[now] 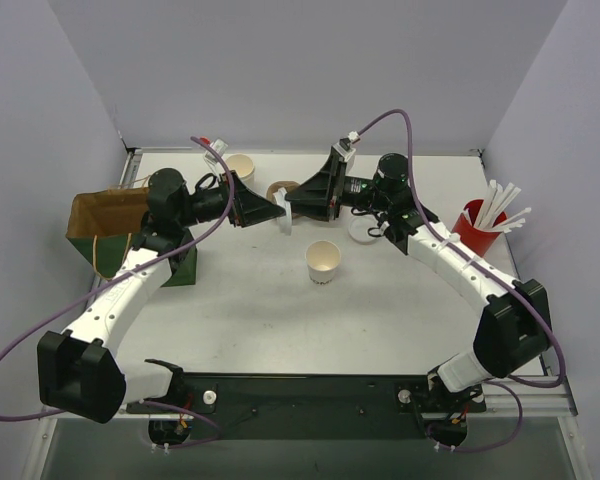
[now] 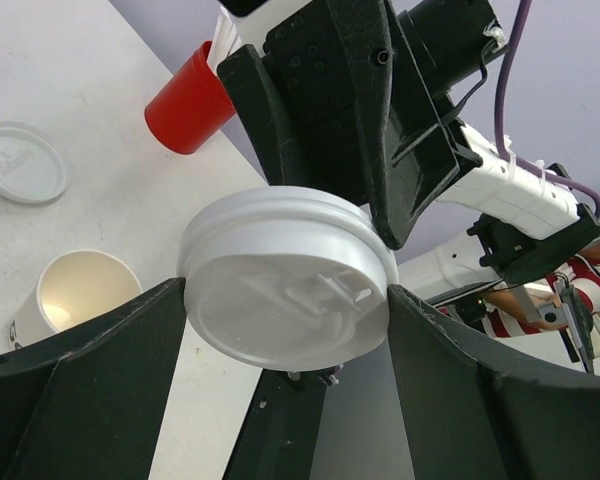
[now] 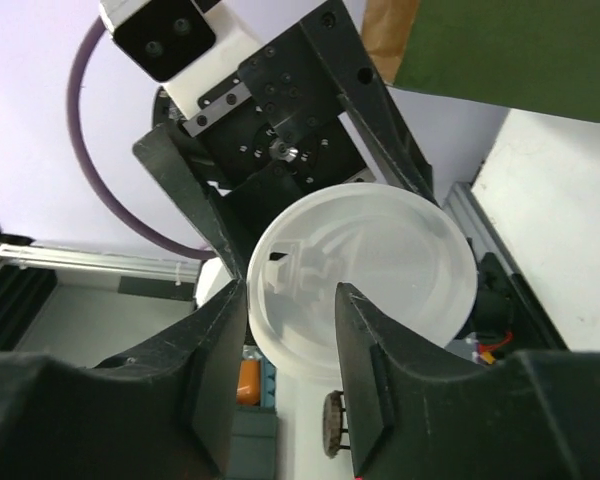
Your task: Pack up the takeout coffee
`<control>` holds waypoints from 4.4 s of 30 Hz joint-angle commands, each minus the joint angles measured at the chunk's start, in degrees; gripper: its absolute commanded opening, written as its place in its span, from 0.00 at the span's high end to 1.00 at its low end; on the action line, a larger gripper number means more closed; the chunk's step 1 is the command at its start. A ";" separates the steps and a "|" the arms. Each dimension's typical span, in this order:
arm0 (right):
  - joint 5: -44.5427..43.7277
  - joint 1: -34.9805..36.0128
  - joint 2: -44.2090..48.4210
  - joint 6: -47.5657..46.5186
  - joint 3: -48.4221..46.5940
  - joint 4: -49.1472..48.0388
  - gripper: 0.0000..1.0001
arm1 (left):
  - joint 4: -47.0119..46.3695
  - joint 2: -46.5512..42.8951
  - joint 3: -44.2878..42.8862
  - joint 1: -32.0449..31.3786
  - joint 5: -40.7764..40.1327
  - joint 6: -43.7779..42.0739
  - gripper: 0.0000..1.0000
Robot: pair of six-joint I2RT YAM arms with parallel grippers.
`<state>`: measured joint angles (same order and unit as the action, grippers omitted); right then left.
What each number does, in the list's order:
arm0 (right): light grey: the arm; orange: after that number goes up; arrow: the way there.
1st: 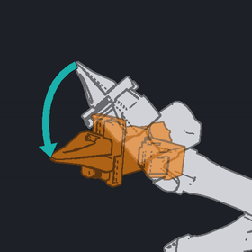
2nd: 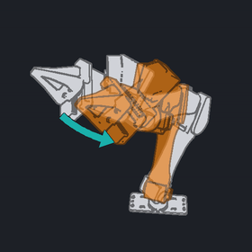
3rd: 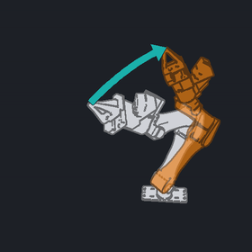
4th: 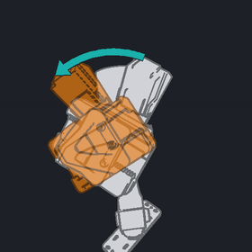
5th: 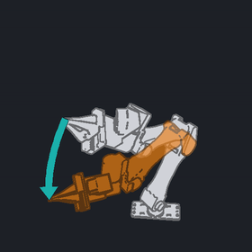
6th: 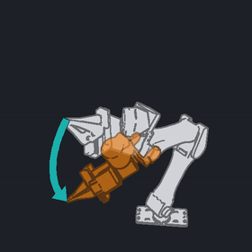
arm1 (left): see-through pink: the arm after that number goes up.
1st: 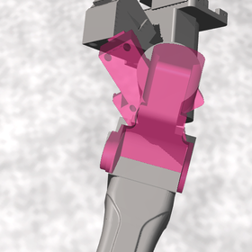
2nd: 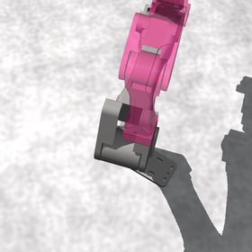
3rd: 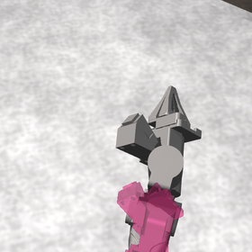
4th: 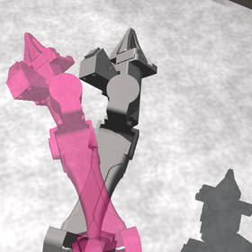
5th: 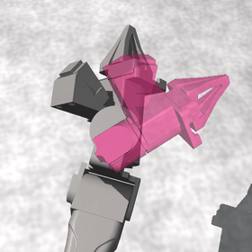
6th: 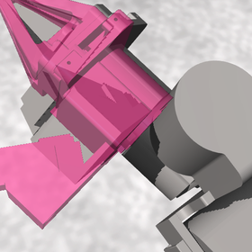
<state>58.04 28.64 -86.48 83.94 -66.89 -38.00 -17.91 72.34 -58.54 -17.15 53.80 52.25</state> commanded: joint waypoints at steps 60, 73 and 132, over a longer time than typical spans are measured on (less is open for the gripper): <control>-45.65 -12.30 27.50 -49.93 5.81 69.55 0.57 | 84.97 49.57 -67.22 -31.80 -57.49 -49.87 0.29; -45.12 -12.56 27.77 -50.10 5.63 69.55 0.57 | 87.78 50.97 -69.60 -33.04 -60.83 -50.49 0.29; -44.68 -13.26 28.91 -50.46 7.57 69.64 0.58 | 87.61 56.60 -73.03 -33.92 -59.43 -50.84 0.29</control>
<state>13.32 15.77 -58.41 34.33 -59.77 31.14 69.71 128.18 -129.38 -50.92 -5.93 2.24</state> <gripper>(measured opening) 0.422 0.860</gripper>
